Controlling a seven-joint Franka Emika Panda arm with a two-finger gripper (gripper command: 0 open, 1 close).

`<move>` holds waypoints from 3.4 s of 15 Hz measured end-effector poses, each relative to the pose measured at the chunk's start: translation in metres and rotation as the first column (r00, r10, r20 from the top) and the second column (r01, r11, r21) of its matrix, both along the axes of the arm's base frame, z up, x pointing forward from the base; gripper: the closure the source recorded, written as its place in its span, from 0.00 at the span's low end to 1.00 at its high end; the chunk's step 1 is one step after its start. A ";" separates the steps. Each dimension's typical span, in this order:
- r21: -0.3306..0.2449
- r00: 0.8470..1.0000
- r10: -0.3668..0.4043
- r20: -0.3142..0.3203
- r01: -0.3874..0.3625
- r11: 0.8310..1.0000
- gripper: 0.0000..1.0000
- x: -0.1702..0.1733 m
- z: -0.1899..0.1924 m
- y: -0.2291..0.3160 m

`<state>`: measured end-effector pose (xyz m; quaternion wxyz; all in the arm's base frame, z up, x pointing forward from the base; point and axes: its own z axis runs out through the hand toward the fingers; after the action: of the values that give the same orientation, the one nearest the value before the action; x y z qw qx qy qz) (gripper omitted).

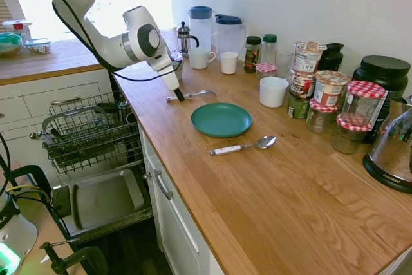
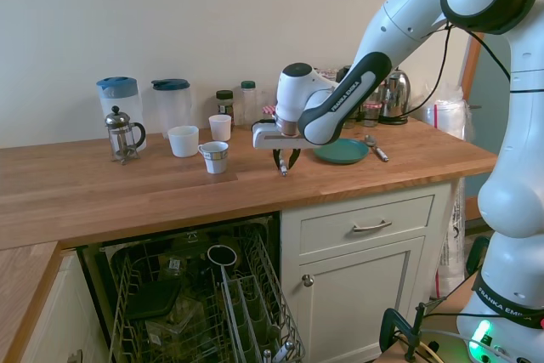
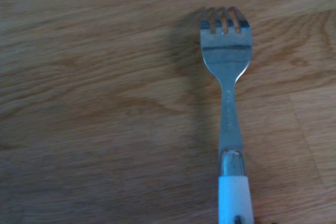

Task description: Put the fork in the dishwasher

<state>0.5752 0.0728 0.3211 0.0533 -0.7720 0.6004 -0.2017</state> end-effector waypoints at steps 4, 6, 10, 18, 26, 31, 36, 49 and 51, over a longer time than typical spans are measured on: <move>0.026 0.999 0.027 -0.030 -0.026 0.999 1.00 0.003 0.003 -0.004; 0.037 0.998 0.040 -0.041 -0.039 0.999 1.00 0.004 0.004 -0.007; 0.041 0.995 0.062 -0.073 -0.059 0.997 1.00 -0.002 0.015 -0.006; 0.082 0.978 0.197 -0.065 -0.191 0.978 1.00 -0.064 0.125 0.011; 0.121 0.856 0.477 -0.200 -0.462 0.879 1.00 -0.145 0.164 0.077; 0.136 0.746 0.612 -0.264 -0.599 0.789 1.00 -0.184 0.135 0.136; 0.153 0.642 0.689 -0.335 -0.685 0.713 1.00 -0.215 0.111 0.172; 0.197 0.471 0.742 -0.477 -0.765 0.613 1.00 -0.226 0.013 0.260; 0.204 0.459 0.743 -0.486 -0.767 0.608 1.00 -0.222 0.005 0.269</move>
<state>0.3532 0.3415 0.3257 -0.0463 -0.9811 0.1815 0.0494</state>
